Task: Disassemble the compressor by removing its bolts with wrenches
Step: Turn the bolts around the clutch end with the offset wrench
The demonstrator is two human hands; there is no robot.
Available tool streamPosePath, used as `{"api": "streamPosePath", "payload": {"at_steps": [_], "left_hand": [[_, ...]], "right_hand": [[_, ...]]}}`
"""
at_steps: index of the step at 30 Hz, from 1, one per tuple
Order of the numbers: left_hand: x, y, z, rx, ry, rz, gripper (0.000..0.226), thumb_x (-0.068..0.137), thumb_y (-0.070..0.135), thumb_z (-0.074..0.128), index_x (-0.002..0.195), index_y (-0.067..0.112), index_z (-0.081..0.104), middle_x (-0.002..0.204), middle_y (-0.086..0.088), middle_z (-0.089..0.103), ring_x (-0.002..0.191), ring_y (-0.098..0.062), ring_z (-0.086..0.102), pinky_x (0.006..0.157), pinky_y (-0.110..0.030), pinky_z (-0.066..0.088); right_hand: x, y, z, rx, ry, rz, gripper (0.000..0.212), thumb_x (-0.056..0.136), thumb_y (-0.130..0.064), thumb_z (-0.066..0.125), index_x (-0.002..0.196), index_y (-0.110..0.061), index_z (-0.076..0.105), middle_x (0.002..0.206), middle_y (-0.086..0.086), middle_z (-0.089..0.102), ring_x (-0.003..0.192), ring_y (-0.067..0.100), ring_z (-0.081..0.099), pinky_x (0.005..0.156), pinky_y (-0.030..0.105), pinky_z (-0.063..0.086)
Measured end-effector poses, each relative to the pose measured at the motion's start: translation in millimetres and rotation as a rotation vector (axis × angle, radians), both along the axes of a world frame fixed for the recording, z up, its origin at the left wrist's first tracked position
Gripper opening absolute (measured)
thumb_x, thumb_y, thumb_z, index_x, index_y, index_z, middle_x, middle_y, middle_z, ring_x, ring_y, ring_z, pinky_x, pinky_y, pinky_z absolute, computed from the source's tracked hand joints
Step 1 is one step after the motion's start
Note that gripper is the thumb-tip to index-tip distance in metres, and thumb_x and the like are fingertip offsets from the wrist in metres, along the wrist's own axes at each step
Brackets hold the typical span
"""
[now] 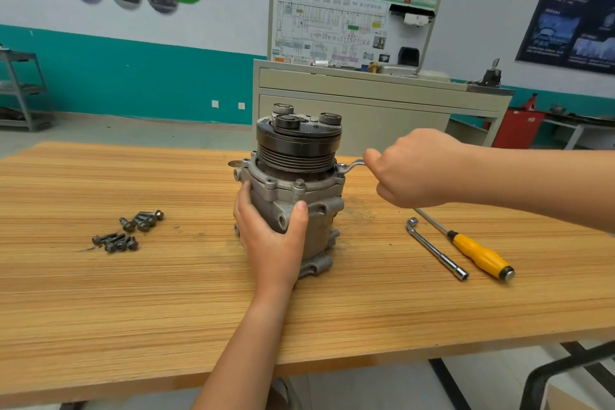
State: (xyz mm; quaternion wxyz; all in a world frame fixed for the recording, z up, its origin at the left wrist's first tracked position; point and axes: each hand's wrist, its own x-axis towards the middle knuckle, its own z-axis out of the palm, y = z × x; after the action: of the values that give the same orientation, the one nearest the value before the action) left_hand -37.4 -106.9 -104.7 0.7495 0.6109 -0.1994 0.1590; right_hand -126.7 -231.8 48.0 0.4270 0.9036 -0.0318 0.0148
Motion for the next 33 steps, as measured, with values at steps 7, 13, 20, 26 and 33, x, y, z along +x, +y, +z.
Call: {"api": "streamPosePath", "payload": {"at_steps": [7, 13, 20, 26, 33], "left_hand": [[1.3, 0.4, 0.1, 0.017, -0.006, 0.009, 0.095, 0.063, 0.06, 0.052, 0.143, 0.017, 0.027, 0.138, 0.009, 0.03, 0.131, -0.006, 0.028, 0.107, -0.022, 0.023], [1.5, 0.3, 1.3, 0.018, -0.006, 0.012, 0.095, 0.062, 0.061, 0.051, 0.143, 0.017, 0.027, 0.135, 0.014, 0.029, 0.125, 0.002, 0.027, 0.099, -0.01, 0.021], [1.4, -0.6, 0.0, 0.011, -0.003, 0.001, 0.094, 0.063, 0.06, 0.052, 0.143, 0.018, 0.026, 0.136, 0.014, 0.029, 0.126, 0.002, 0.027, 0.097, -0.007, 0.02], [0.3, 0.2, 0.4, 0.001, -0.009, -0.01, 0.094, 0.063, 0.06, 0.052, 0.143, 0.017, 0.026, 0.136, 0.011, 0.029, 0.127, 0.0, 0.028, 0.096, -0.004, 0.02], [1.6, -1.3, -1.1, -0.005, -0.008, 0.005, 0.096, 0.062, 0.061, 0.051, 0.143, 0.015, 0.027, 0.135, 0.013, 0.027, 0.126, 0.0, 0.025, 0.096, -0.004, 0.018]], "right_hand": [[42.5, -39.0, -3.6, 0.058, -0.053, 0.067, 0.022, 0.093, -0.005, 0.04, 0.114, -0.008, 0.044, 0.073, 0.001, 0.053, 0.062, 0.019, 0.052, 0.056, 0.028, 0.044], [60.1, -42.6, -25.5, 0.421, -0.366, 0.258, 0.032, 0.095, -0.003, 0.039, 0.126, -0.004, 0.049, 0.113, 0.015, 0.062, 0.101, 0.031, 0.057, 0.093, 0.036, 0.036], [-11.8, -22.1, -15.1, 0.824, -0.554, 0.058, 0.021, 0.098, -0.025, 0.037, 0.108, -0.015, 0.053, 0.061, -0.003, 0.048, 0.052, 0.012, 0.045, 0.045, 0.027, 0.029], [-18.1, 4.7, -24.9, 0.516, -0.309, -0.157, 0.024, 0.099, -0.023, 0.03, 0.115, -0.019, 0.047, 0.067, -0.004, 0.044, 0.057, 0.012, 0.042, 0.046, 0.027, 0.029], [-5.1, 38.3, -7.5, 0.135, -0.113, -0.245, 0.025, 0.091, -0.002, 0.045, 0.114, -0.007, 0.052, 0.073, 0.004, 0.05, 0.06, 0.02, 0.036, 0.046, 0.028, 0.032]]}}
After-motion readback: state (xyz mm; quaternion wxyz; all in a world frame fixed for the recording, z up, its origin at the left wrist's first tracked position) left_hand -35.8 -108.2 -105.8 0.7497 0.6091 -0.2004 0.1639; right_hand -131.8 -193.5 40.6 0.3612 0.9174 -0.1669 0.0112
